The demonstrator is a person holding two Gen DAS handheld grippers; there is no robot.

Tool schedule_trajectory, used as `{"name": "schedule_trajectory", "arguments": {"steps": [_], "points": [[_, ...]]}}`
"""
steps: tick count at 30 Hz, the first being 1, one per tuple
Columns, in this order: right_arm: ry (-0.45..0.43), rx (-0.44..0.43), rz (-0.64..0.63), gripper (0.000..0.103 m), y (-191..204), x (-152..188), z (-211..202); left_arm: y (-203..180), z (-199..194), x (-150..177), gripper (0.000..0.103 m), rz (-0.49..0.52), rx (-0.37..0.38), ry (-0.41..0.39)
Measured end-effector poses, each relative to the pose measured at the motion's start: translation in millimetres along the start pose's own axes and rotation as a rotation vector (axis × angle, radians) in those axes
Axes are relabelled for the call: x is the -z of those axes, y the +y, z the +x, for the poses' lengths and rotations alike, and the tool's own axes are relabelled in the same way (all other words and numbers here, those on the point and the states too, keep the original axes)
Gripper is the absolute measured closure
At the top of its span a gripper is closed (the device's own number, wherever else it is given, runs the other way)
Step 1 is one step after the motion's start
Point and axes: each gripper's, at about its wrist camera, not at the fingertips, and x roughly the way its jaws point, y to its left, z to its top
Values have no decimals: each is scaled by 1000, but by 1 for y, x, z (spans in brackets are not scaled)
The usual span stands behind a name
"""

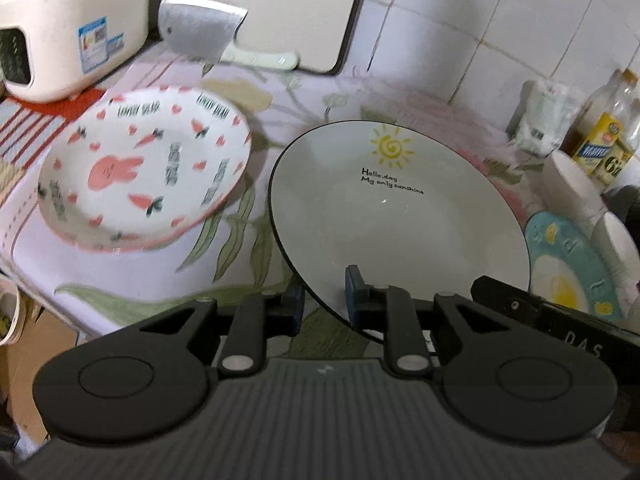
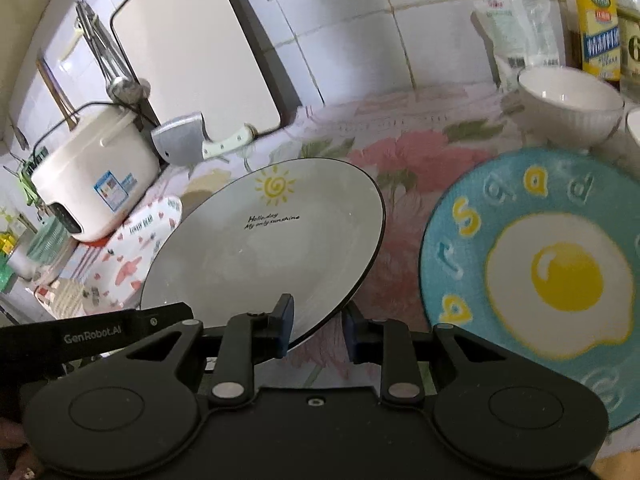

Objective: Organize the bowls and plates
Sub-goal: 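Lift the white sun plate and set it down near the white bowls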

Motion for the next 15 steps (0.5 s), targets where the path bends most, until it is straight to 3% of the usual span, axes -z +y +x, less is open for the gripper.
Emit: {"name": "schedule_trajectory", "arguments": {"steps": [15], "points": [[-47,5,-60,72,-35,-86,22,-43,45,-85,84,31,60,-37]]}}
